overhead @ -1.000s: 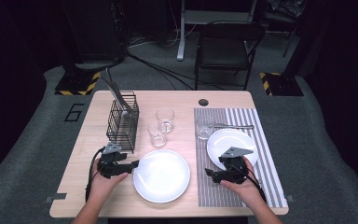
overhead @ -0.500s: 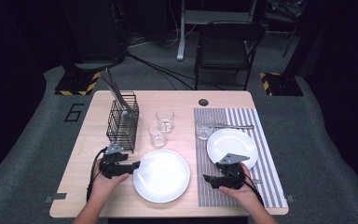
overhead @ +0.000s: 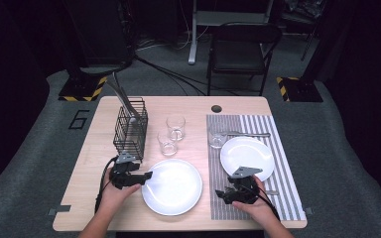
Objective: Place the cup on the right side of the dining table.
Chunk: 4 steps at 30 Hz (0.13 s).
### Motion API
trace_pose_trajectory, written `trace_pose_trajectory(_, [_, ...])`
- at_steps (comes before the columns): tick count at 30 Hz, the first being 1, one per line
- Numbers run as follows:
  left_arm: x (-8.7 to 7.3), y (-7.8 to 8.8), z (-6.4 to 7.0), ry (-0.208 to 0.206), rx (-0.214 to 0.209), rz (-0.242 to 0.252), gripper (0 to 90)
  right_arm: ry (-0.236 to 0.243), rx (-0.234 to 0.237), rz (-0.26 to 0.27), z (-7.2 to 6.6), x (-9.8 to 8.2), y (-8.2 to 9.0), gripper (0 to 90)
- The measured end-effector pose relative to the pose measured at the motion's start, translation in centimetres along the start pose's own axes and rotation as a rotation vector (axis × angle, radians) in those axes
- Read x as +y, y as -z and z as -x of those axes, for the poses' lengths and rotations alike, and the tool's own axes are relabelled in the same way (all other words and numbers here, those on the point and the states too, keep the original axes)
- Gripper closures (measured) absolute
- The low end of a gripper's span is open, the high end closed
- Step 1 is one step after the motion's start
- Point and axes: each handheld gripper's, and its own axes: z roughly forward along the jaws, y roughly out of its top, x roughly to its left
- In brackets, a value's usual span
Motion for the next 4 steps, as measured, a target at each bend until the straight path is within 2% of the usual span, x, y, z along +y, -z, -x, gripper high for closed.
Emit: trace_pose_trajectory(4, [0.02, 0.02, -0.01, -0.001, 0.002, 0.001, 32.2, -0.005, 0.003, 0.002, -0.16, -0.04, -0.16, 24.7])
